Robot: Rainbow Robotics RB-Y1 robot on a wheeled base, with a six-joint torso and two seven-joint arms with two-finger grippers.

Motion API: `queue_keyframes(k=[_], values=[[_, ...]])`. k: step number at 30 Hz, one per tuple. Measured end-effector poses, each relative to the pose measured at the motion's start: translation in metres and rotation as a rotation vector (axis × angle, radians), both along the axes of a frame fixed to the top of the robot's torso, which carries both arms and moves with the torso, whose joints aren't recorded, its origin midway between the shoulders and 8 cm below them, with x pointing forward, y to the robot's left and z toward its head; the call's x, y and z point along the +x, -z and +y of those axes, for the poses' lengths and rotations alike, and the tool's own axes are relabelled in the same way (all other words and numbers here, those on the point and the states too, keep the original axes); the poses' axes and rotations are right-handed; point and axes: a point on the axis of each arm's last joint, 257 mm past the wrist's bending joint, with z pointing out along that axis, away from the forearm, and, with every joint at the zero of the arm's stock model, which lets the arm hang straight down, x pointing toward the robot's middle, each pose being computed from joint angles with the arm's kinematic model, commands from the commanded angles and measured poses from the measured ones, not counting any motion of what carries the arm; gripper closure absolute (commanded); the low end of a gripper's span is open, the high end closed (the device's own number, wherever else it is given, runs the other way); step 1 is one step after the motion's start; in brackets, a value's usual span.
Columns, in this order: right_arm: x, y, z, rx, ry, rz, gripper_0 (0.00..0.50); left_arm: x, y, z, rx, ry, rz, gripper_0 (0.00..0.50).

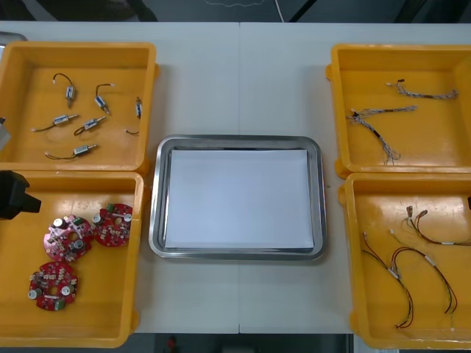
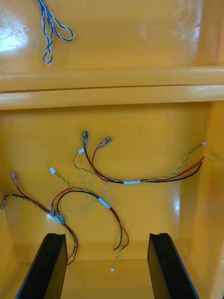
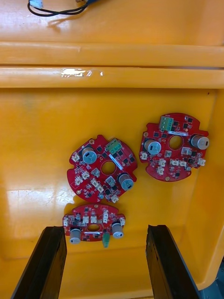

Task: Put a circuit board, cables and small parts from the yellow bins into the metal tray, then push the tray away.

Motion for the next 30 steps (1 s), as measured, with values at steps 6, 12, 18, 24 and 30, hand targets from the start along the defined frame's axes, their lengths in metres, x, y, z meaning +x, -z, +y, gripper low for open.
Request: queue_keyframes(k=[6, 12, 18, 24, 30], values=[[0.002, 0.009, -0.004, 0.015, 0.076, -0.009, 0.000, 0.000, 0.002, -0.004, -0.005, 0.008, -0.018, 0.000], [-0.001, 0.022, -0.007, 0.115, 0.311, -0.011, 0.000, -0.007, 0.015, -0.007, -0.020, 0.010, -0.041, 0.000], [0.001, 0.031, -0.004, 0.195, 0.476, -0.023, 0.000, -0.016, 0.036, -0.015, -0.042, 0.016, -0.046, 0.000], [0.000, 0.047, -0.003, 0.298, 0.667, 0.002, 0.000, -0.028, 0.062, -0.024, -0.058, 0.021, -0.036, 0.000], [-0.001, 0.064, -0.013, 0.370, 0.834, 0.043, 0.000, -0.044, 0.081, -0.025, -0.062, 0.014, -0.022, 0.000]])
